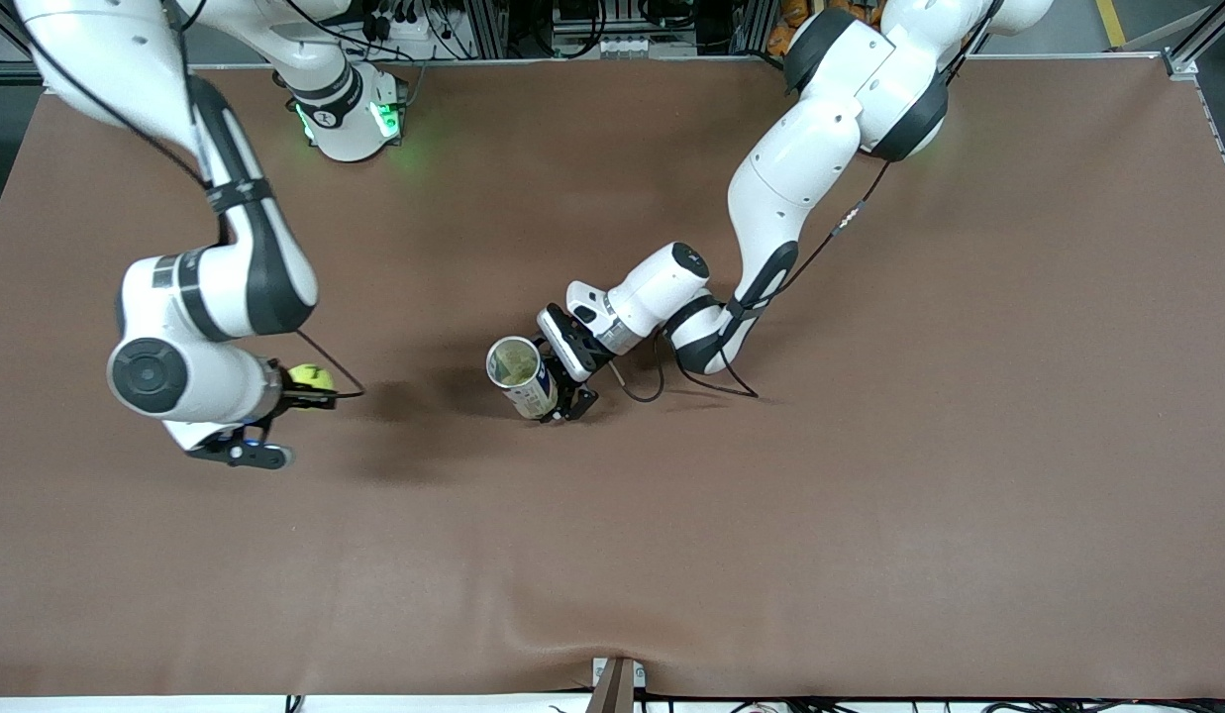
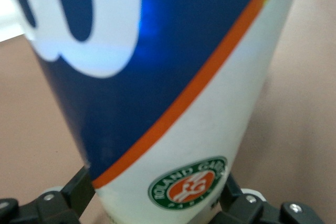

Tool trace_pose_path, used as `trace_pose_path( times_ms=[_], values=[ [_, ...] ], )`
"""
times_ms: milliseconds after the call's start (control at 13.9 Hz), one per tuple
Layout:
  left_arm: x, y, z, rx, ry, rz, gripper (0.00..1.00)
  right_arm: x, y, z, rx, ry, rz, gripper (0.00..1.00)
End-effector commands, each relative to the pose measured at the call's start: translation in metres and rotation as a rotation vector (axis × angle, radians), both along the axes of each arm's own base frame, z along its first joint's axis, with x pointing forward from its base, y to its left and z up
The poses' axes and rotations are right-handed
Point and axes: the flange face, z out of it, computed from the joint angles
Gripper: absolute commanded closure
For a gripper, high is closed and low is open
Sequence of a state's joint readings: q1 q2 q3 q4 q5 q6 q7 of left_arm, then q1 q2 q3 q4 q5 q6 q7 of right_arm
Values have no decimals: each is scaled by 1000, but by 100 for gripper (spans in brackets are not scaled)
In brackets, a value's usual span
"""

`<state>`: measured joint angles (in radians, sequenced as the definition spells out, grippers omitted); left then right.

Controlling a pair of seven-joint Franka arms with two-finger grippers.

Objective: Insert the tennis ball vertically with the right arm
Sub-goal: 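Carry the second ball to the can opening with the right gripper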

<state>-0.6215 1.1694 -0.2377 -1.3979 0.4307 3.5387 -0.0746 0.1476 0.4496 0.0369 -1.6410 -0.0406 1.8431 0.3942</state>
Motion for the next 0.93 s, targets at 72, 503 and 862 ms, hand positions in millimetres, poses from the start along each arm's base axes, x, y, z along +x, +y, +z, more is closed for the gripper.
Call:
trace_pose_path(
  times_ms=[72,503,862],
  values=[
    [1,2,3,-11,-11,1,0,2,52,67,54,16,-88,100],
    [3,4,4,-13,-9,7,0,-22,155,103,48,-12,-202,100],
    [3,3,4,-12,-11,5,0,-34,223,102,71,-114,-304,100]
  ],
)
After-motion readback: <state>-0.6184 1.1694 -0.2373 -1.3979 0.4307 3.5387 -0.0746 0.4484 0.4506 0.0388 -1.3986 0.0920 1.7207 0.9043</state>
